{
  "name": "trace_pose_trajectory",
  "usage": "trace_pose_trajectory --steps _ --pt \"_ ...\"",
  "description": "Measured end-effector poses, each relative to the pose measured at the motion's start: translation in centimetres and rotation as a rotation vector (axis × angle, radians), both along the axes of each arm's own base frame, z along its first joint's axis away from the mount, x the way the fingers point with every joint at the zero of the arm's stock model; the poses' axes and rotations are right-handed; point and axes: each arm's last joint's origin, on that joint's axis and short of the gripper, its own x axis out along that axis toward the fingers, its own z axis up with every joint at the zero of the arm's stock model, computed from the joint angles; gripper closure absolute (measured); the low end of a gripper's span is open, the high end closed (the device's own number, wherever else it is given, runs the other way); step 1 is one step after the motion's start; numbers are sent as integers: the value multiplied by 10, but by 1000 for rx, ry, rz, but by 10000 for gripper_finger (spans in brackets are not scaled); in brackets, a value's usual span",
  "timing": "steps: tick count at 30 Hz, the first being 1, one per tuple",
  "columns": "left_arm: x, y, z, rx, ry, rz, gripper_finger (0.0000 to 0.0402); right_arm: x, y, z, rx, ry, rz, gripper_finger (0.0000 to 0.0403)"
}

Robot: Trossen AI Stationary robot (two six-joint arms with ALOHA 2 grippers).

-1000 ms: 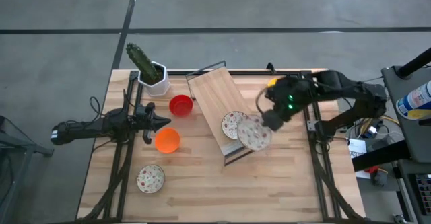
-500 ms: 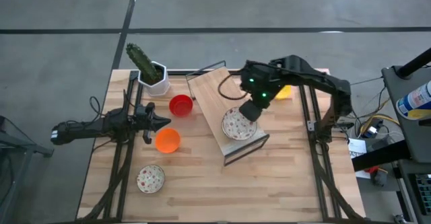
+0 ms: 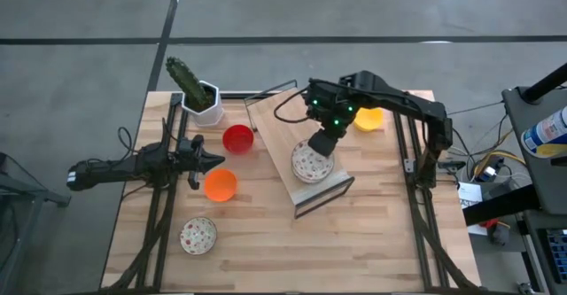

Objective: Pick & Place Mini bowls
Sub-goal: Stack the right white patterned bowl on the white patterned bowl on the shelf

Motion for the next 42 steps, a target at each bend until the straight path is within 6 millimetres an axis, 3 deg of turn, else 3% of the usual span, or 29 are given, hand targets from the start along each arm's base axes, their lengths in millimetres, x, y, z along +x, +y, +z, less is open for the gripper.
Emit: trace_pose_trajectory --steps 30,42 --pt "0 0 0 0 0 0 402 10 -4 -42 -24 67 40 390" --pt "0 0 0 0 0 0 402 12 -4 -41 -30 46 51 390"
